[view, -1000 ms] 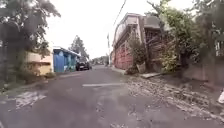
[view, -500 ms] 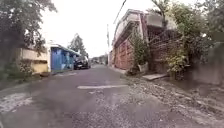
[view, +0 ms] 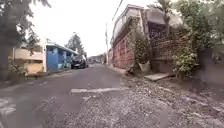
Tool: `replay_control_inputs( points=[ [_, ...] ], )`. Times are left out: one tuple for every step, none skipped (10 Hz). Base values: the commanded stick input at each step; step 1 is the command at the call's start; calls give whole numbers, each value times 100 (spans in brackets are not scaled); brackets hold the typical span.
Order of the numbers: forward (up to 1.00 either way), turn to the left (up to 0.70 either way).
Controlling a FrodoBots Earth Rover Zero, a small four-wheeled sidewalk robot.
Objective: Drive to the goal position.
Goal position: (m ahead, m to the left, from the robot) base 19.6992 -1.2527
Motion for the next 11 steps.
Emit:
replay_control_inputs(
  points=[
    [70, 0],
    [70, 0],
    [70, 0],
    [70, 0],
    [70, 0],
    [70, 0],
    [70, 0],
    [70, 0],
    [70, 0],
    [70, 0],
    [70, 0]
  ],
)
